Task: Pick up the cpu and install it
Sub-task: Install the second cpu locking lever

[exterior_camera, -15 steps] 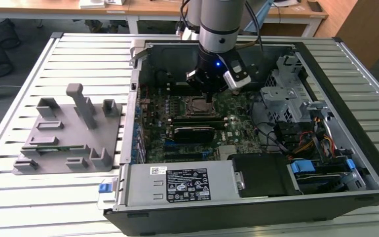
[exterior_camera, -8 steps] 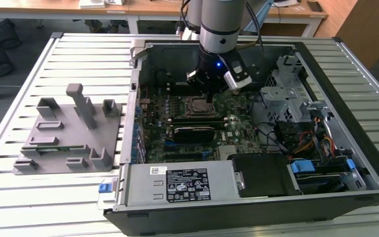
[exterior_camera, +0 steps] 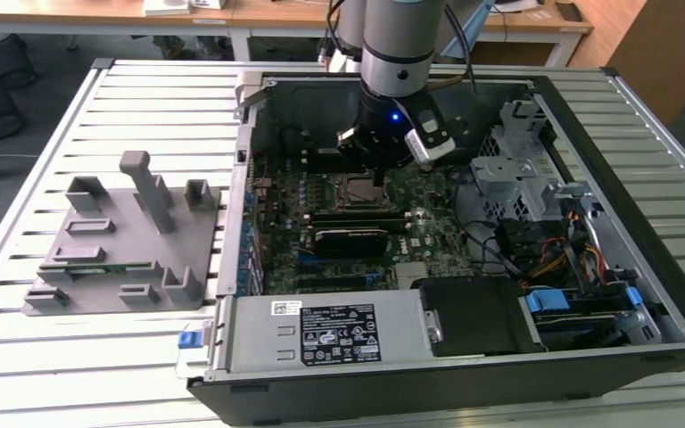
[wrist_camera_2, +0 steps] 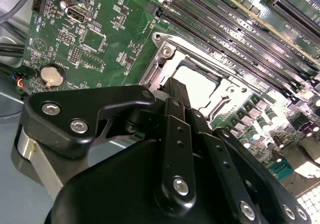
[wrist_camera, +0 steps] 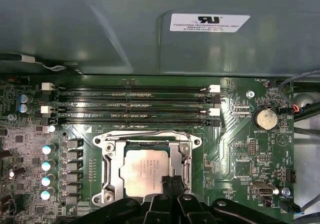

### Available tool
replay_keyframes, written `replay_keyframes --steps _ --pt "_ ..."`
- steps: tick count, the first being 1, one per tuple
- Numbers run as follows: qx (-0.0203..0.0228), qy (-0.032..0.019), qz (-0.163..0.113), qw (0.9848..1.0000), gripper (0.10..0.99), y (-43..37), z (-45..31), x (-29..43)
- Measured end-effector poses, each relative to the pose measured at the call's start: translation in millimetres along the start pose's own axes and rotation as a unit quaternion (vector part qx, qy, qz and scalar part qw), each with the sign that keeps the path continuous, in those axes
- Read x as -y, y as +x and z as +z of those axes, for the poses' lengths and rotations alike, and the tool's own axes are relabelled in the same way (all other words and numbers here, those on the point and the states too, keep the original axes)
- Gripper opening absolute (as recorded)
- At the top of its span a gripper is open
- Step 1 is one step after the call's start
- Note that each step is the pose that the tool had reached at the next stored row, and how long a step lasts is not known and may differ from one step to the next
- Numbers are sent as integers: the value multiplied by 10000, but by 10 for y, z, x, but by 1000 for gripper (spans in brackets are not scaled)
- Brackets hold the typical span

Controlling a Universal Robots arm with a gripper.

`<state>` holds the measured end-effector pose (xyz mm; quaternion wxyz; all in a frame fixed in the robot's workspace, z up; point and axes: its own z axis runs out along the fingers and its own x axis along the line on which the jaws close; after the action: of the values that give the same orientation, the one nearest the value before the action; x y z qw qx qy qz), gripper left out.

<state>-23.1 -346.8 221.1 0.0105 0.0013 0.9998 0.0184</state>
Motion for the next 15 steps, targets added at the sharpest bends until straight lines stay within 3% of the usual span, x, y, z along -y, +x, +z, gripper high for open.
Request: replay_keyframes --steps 3,9,15 --pt "-3 2 0 10000 110 -8 -6 5" --pt "-9 -1 0 10000 110 -14 -109 9" --pt "-18 0 1 10000 110 -14 -114 133"
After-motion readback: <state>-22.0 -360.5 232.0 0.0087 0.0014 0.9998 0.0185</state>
